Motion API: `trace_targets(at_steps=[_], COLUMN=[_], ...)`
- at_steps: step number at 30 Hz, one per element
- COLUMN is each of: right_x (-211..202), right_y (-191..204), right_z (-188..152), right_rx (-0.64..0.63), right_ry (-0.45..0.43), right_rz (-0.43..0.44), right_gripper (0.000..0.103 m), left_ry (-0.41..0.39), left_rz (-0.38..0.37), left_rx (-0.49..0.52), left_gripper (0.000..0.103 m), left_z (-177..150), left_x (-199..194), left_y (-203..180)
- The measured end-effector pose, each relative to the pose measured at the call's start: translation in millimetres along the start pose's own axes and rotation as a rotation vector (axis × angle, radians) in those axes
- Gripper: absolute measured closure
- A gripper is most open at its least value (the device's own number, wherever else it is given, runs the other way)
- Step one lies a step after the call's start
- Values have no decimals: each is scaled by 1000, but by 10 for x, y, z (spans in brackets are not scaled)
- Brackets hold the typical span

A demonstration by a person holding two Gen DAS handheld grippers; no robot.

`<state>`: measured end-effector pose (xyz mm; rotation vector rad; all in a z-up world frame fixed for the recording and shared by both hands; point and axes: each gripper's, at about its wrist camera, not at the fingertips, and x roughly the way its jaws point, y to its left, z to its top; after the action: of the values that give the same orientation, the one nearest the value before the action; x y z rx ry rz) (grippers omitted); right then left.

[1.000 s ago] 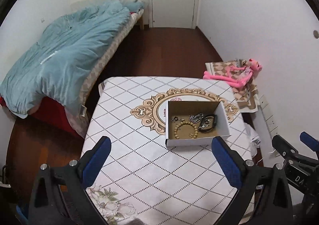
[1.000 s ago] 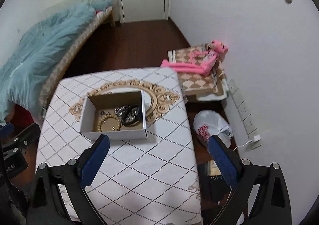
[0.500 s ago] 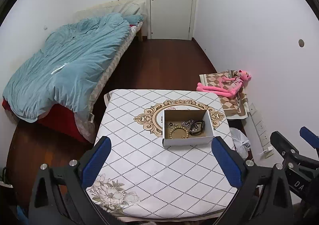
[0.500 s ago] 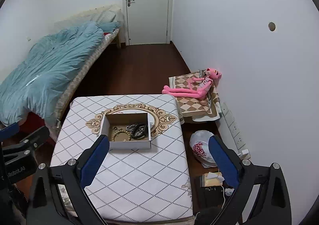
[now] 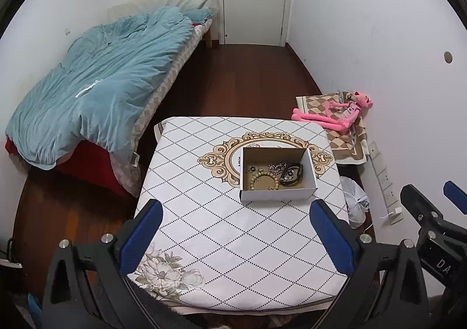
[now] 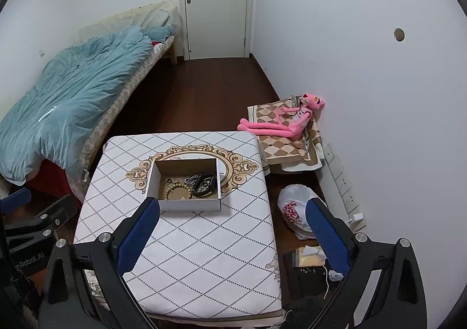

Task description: Organize jewelry

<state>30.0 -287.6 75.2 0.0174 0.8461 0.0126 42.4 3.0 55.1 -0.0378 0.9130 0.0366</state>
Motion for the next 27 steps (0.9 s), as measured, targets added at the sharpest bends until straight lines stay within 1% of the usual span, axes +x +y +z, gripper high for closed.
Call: trace_targets(at_steps=[9,13,15,18,27], right_x=[346,543,621,742,967], right_y=[48,54,63,84,98], right_z=[147,167,171,168,154], right_rx=[-13,-13,-13,-20,-25], right_ry=[26,60,75,96,135], right_rz=[-30,-28,-22,-25,-26], right_gripper=[2,2,1,1,1], left_ry=[25,70,84,100,120], left_rz=[17,20,12,20,28], left_rx=[4,1,0,-5,2], left_gripper=[0,0,0,0,0], left_z=[189,196,198,196,236], left_x=[229,420,487,595,738], left_y=[-35,-38,-37,-38,-65])
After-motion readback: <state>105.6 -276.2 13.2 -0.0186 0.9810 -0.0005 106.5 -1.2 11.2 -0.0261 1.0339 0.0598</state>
